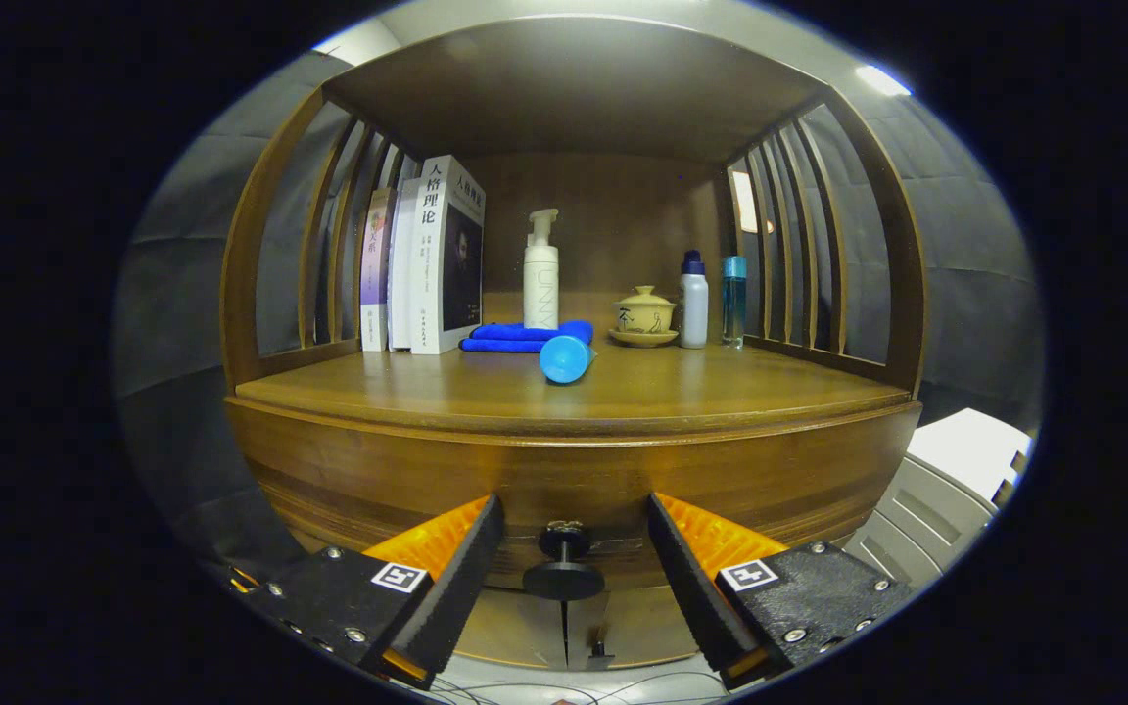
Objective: Pull open the drawer, take out the items inside it, and place them on the countertop above the cabinet.
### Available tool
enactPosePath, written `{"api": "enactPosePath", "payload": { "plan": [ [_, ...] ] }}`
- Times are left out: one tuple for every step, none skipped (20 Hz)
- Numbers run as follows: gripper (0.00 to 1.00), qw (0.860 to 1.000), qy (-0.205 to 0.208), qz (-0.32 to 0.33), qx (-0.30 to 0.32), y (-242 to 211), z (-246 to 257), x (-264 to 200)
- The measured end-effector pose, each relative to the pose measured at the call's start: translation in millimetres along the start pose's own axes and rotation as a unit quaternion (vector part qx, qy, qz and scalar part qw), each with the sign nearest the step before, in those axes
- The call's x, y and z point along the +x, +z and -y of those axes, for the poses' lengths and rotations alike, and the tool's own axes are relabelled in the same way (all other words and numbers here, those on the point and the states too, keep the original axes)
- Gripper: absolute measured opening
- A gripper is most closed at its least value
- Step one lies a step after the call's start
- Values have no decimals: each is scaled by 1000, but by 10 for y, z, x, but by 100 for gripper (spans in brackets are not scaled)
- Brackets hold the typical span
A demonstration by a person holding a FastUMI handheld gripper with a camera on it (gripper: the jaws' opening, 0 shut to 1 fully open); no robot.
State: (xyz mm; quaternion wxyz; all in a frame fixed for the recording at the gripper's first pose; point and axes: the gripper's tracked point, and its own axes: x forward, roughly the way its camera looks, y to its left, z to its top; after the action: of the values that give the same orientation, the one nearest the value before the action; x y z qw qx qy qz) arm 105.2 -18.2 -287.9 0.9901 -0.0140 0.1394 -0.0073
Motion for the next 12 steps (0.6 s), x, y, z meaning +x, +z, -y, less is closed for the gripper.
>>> {"api": "enactPosePath", "payload": {
  "plan": [
    [93,1000,10,0,-12,51,-13,-27],
    [93,1000,13,6,-25,143,28,-71],
    [94,999,11,14,-34,253,99,-130],
    [94,999,10,23,-35,413,124,-196],
    [94,999,9,31,-30,500,183,-281],
    [94,999,7,37,-19,634,248,-369],
    [94,999,7,43,-3,788,300,-451],
    [94,998,10,53,14,968,341,-522],
    [94,998,13,64,25,1178,401,-591],
    [94,997,13,75,30,1381,466,-659],
    [94,997,11,77,30,1544,543,-730],
    [94,997,11,75,26,1669,602,-806]
  ]
}}
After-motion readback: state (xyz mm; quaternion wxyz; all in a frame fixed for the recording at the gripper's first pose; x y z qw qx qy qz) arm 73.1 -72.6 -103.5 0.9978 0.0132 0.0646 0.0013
